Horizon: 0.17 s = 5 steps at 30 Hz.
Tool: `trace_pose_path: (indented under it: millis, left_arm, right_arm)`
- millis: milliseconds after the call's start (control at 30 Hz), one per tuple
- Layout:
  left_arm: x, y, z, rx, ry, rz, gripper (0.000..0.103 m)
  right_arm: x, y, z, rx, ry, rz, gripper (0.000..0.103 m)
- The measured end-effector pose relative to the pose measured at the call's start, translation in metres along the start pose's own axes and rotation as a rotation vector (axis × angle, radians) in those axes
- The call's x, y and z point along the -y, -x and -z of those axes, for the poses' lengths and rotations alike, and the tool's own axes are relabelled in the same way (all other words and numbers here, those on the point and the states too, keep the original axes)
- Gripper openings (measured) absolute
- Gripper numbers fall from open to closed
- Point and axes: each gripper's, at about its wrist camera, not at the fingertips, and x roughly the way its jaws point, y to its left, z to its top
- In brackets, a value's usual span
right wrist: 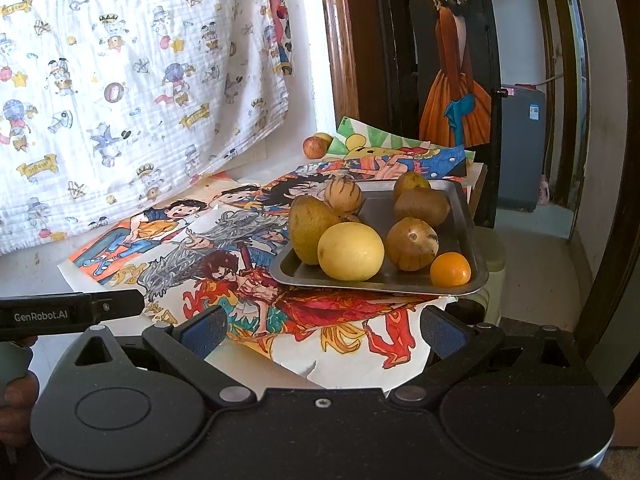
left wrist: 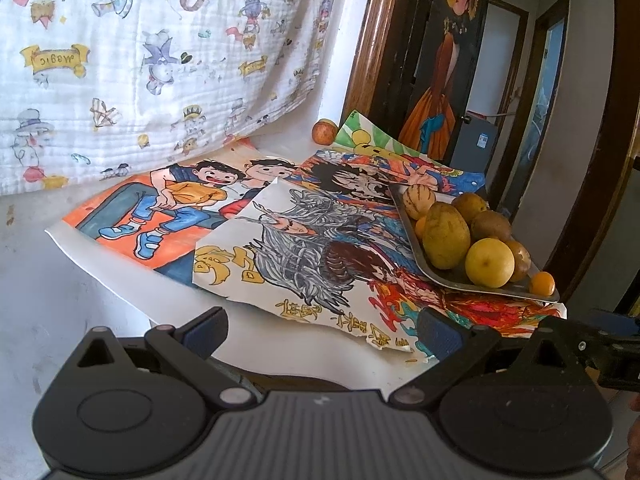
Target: Organize fruits
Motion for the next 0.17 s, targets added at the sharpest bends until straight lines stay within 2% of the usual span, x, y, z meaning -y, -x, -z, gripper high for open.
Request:
trace_pose_path:
  millis: [167]
  left_arm:
    - [-0.0012,0.0002,-0.0002,0.001,0.004,0.002,0.103]
  right_arm:
    - [-0.0001,0.0,0.0,-0.002,-0.001,0.0,0.102]
